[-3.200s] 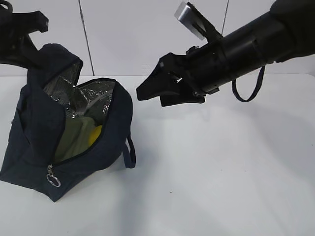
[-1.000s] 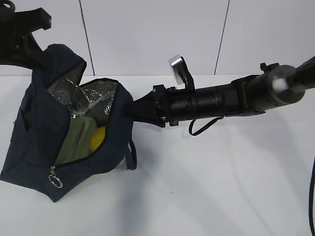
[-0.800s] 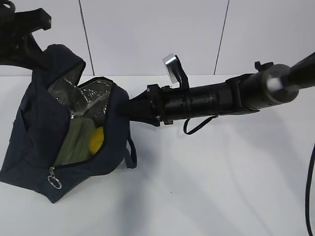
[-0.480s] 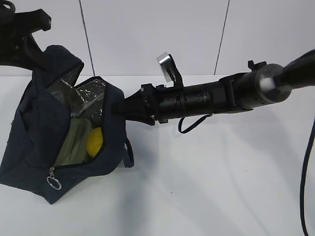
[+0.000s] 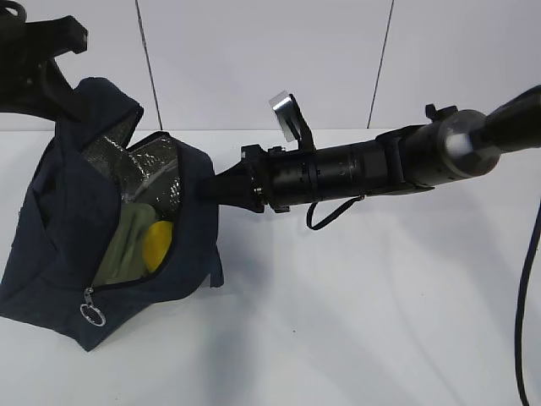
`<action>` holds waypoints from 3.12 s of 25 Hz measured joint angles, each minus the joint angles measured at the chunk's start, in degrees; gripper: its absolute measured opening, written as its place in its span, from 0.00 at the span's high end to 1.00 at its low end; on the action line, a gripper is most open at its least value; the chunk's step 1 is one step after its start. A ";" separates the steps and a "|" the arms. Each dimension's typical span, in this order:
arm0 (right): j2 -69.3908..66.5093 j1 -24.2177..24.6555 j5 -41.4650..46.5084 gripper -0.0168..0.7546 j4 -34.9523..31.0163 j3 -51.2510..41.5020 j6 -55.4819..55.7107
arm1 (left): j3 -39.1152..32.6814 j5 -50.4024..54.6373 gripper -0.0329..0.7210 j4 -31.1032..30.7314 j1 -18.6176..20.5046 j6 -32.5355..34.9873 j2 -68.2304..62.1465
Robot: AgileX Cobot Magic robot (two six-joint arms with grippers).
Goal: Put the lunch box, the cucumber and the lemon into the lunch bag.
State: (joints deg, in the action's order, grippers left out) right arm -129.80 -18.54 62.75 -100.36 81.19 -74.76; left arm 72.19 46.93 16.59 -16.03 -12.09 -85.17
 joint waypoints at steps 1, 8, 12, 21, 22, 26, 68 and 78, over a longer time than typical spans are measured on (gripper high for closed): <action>0.00 0.00 0.15 0.96 0.00 0.00 0.12 | 0.00 0.00 0.96 0.00 0.00 0.04 0.00; 3.01 0.00 -3.63 0.96 7.95 0.35 7.40 | 0.00 0.11 0.96 1.14 -1.20 2.14 0.00; 6.70 0.00 -4.54 0.96 15.84 1.92 12.92 | 0.00 0.11 0.96 1.80 -2.93 2.27 0.00; 15.76 0.34 -4.65 0.96 32.41 4.10 26.83 | 0.00 -2.29 0.96 10.78 -4.56 6.10 -0.49; 16.87 0.63 -4.54 0.96 34.97 4.10 28.80 | 0.00 -2.29 0.96 12.26 -4.56 6.96 -0.96; 20.40 2.41 -3.64 0.96 43.80 4.10 34.73 | 0.00 -3.09 0.96 17.51 -5.44 10.61 -3.65; 23.59 8.31 -0.02 0.96 63.37 12.22 46.46 | 6.24 -12.52 0.96 36.82 -13.50 26.42 -18.62; 23.10 8.31 -1.35 0.96 63.37 12.22 46.55 | 6.39 -13.42 0.96 35.66 -13.50 26.78 -19.47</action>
State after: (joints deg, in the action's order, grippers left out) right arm -106.70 -10.23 61.40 -36.99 93.41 -28.21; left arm 78.58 33.51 52.25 -29.52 14.70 -104.64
